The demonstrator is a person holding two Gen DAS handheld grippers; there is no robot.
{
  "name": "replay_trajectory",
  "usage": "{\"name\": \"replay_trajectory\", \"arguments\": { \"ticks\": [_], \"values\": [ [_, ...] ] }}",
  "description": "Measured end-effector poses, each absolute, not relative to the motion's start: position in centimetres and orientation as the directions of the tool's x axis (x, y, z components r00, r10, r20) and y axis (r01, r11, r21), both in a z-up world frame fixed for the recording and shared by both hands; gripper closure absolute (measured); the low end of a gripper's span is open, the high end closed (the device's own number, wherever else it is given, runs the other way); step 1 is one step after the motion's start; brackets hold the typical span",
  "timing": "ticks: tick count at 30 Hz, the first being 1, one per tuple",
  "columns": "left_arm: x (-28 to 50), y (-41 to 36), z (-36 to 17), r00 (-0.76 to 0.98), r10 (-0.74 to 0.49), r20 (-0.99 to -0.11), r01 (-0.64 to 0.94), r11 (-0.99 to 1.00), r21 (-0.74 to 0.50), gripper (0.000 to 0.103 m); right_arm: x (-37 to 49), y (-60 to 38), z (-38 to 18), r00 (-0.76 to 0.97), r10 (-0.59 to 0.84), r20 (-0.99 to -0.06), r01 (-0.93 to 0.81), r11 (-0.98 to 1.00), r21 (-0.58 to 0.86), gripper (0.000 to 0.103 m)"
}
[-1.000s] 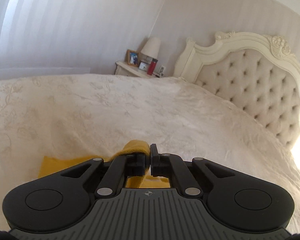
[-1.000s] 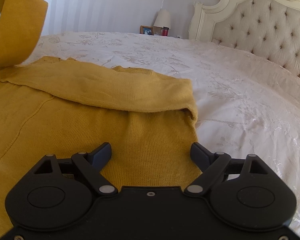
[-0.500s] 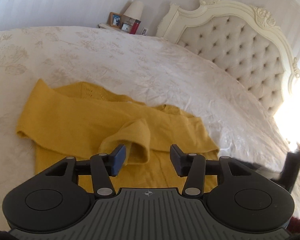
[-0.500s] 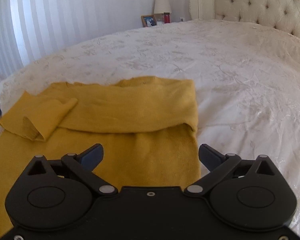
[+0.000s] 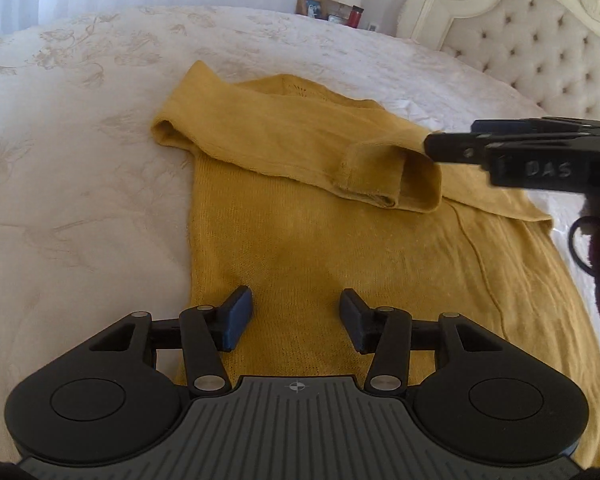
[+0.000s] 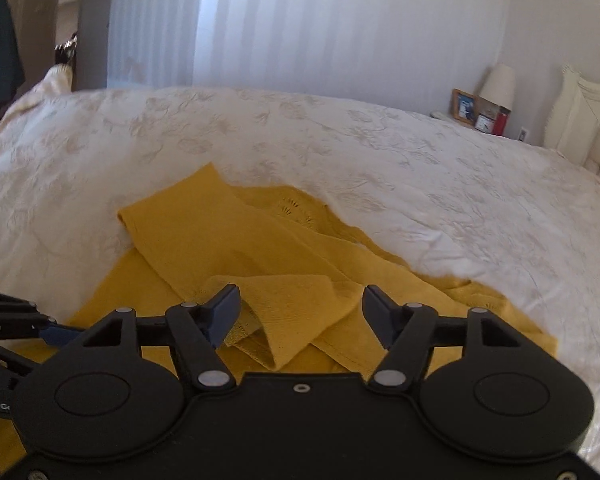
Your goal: Fold small clothes
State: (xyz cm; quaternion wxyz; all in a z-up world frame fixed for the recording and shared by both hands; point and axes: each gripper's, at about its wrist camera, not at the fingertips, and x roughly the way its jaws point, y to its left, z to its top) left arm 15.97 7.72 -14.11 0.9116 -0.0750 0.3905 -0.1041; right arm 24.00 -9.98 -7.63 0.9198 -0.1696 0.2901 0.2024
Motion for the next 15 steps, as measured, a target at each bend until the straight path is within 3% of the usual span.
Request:
{"name": "replay_trajectory", "arguments": {
  "ticks": [2,4,5,9,11,15],
  "values": [
    [16.2,7.4,-14.0,0.670,-0.241,-0.702,0.136,0.970,-0.204,0.054,25.0,-8.7,-8.9,0.723,0.246,-0.646,-0.488,0.843,-0.226,0.037],
    [16.1,7.4,-14.2,0.669,-0.242,-0.703,0.141,0.970,-0.199,0.053,25.9,-8.6,-9.5,0.704,0.216,-0.676,-0.483,0.844,-0.233,0.088],
    [16.1,7.5,-14.2,0.667,-0.245,-0.704,0.142,0.969,-0.202,0.053,26.3,-9.5,-9.1,0.706,0.216,-0.674,-0.455,0.868,-0.199,0.093],
    [16.3,7.8,-14.4,0.659,-0.257,-0.707,0.140,0.965,-0.220,0.053,26.5,-17.7,-6.3,0.772,0.230,-0.593,-0.191,0.973,0.128,0.096],
    [16.4,7.7,-14.4,0.659,-0.252,-0.708,0.144,0.967,-0.209,0.053,26.0,-21.8,-6.2,0.797,0.159,-0.582,-0.058,0.980,0.188,0.096],
    [16.3,7.2,-14.5,0.661,-0.243,-0.709,0.155,0.970,-0.188,0.048,26.0,-27.3,-8.7,0.717,0.114,-0.688,0.057,0.974,0.220,0.077]
  ]
}}
